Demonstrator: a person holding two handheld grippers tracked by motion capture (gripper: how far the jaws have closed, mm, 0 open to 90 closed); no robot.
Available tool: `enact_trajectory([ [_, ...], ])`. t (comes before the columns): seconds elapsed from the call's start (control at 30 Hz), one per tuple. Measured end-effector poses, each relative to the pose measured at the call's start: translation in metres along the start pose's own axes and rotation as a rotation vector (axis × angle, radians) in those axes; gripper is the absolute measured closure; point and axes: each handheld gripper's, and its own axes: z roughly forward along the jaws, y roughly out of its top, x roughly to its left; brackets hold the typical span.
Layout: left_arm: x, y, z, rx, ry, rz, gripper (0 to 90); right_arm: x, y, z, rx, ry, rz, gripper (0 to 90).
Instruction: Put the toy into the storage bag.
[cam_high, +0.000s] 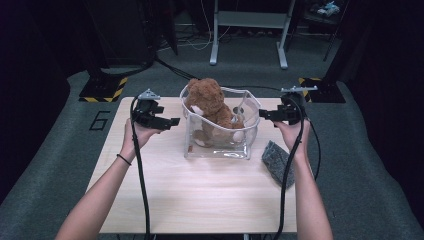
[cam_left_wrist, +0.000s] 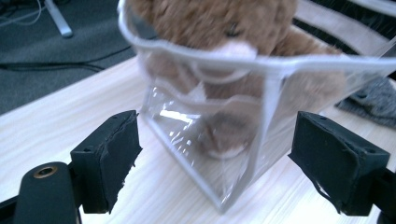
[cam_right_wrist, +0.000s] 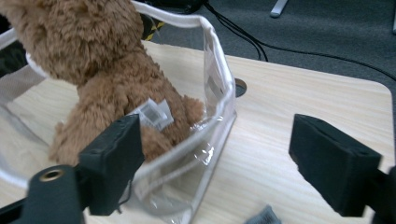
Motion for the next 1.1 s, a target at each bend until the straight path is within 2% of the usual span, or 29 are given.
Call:
enact_trajectory([
  [0.17, 0.014, -0.017, -0.009, 0.006, 0.029, -0.021, 14.9, -0.006, -0.017, -0.015, 0.006, -0.008, -0.016, 14.1],
  [0.2, 0.016, -0.020, -0.009, -0.001, 0.032, -0.032, 14.9, -0.007, -0.023, -0.018, 0.005, -0.011, -0.006, 13.7],
  [0.33, 0.024, -0.035, -0.013, 0.020, 0.048, -0.051, 14.6, -0.011, -0.040, -0.024, 0.002, -0.024, -0.023, 11.5],
  [0.37, 0.026, -0.039, -0.014, 0.013, 0.058, -0.055, 14.4, -0.012, -0.044, -0.025, 0.002, -0.029, -0.018, 11.3],
  [0.53, 0.036, -0.058, -0.020, 0.034, 0.071, -0.081, 13.8, -0.015, -0.071, -0.025, 0.018, -0.052, -0.017, 10.4],
  [0.83, 0.045, -0.098, -0.031, 0.047, 0.106, -0.126, 10.2, -0.014, -0.116, -0.026, 0.052, -0.082, -0.046, 8.7],
  [1.1, 0.047, -0.138, -0.036, 0.074, 0.136, -0.154, 7.5, -0.013, -0.154, -0.025, 0.082, -0.102, -0.043, 7.4],
])
